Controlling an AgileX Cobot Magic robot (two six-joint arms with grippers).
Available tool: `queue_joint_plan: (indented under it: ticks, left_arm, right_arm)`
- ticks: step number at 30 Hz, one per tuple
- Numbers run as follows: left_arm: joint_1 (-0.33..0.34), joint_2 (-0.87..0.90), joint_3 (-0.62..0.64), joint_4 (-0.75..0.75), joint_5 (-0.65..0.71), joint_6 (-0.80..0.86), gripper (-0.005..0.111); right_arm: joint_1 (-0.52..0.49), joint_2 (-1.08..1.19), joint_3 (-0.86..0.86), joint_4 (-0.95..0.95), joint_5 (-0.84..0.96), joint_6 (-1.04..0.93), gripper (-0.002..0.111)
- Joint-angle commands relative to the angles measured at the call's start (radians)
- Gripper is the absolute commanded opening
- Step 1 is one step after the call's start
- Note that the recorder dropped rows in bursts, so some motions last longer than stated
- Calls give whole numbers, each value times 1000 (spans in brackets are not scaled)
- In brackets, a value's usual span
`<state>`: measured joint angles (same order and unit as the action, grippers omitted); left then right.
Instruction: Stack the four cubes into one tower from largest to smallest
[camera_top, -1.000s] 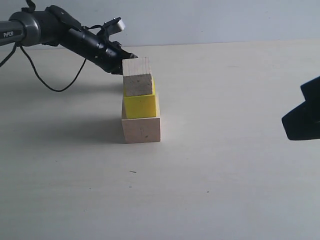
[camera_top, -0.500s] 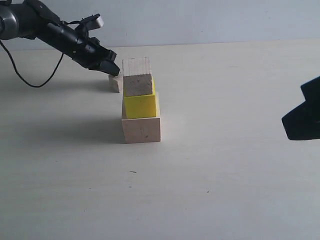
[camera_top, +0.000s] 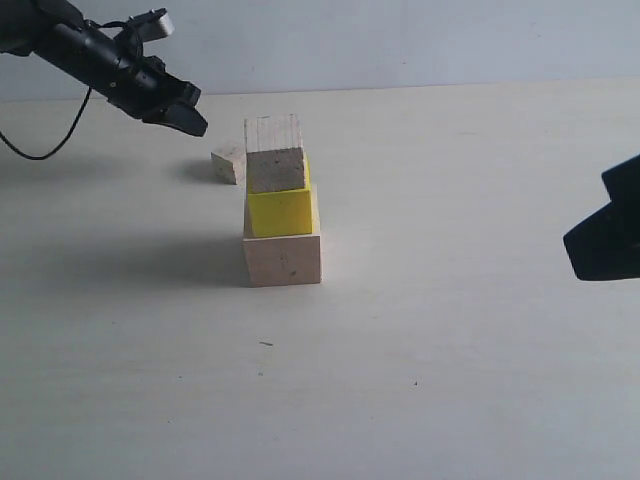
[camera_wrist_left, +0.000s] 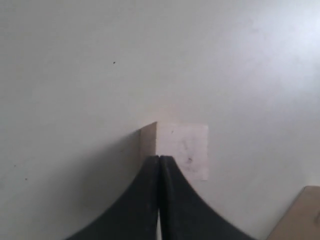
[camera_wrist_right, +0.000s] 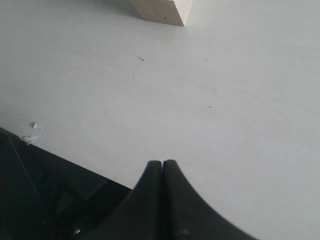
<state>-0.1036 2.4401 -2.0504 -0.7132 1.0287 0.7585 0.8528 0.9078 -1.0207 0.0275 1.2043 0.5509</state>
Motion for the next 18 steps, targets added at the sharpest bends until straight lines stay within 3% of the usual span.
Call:
queue_joint_plan:
  ticks: [1,6,13,16,18]
  left_arm:
    - [-12,-59,1,-50,-2,30,0]
    - [-14,-74,1,-52,28,11,6]
    - [-46,-74,1,-49,12,-1,47]
    - [-89,-74,1,10,-17,-1,50]
    - [-120,-74,1,136,-42,-10,50]
  right_arm:
    - [-3,-6,6,-20,-8,-10,0]
    - [-3,-6,6,-27,-8,-14,0]
    - [-3,-6,6,-27,-8,-34,0]
    - [-3,-6,6,-27,-8,-36,0]
    - [-3,-6,6,-27,-6,-35,0]
